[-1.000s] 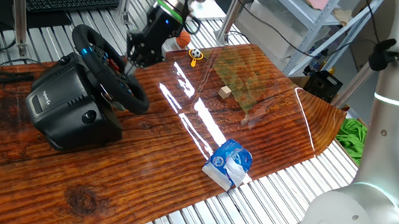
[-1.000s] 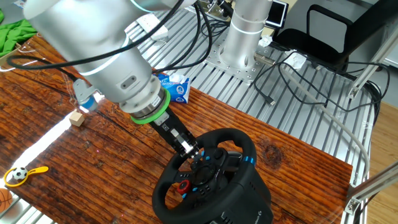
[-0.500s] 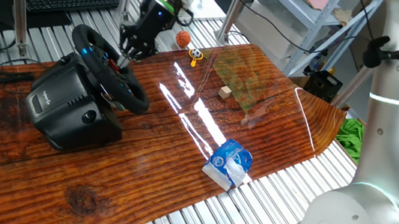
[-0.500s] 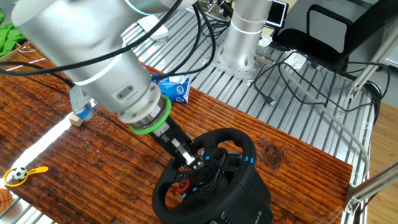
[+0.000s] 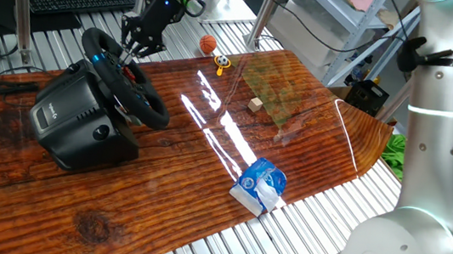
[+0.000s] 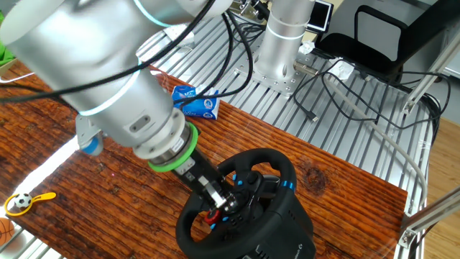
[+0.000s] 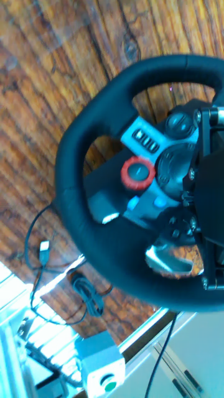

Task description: Rotate the steering wheel 90 degrees clockwise

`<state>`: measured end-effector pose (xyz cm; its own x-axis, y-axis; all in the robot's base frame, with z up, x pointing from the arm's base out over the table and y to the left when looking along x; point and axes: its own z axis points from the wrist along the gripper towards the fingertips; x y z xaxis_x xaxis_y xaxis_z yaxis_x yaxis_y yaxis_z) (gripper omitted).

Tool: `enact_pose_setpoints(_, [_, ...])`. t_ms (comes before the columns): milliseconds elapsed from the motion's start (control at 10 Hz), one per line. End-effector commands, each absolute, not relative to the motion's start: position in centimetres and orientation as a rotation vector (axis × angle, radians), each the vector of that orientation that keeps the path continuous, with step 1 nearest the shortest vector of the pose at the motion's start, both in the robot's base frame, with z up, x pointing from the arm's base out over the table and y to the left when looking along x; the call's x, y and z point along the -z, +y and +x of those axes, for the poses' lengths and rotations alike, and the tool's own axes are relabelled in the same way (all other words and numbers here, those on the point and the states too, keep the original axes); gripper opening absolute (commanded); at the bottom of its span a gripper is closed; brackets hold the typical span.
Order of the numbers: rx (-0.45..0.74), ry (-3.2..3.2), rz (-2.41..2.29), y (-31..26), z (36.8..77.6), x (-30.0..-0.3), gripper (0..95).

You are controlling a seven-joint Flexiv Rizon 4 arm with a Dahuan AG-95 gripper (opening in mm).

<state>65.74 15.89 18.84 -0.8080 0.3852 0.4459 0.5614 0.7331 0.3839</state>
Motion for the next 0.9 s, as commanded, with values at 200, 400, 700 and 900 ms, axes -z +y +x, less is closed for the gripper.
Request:
enact_pose_setpoints(200, [0.752,-2.587,-0.746,16.1,67.1,-18.9,0.0])
enact_pose_setpoints(400, [0.754,-2.582,-0.752,16.3,68.4,-19.1,0.0])
enact_pose_setpoints(700, [0.757,-2.576,-0.760,16.6,69.8,-18.9,0.0])
enact_pose_setpoints(900, [0.759,-2.572,-0.765,16.5,70.4,-19.1,0.0])
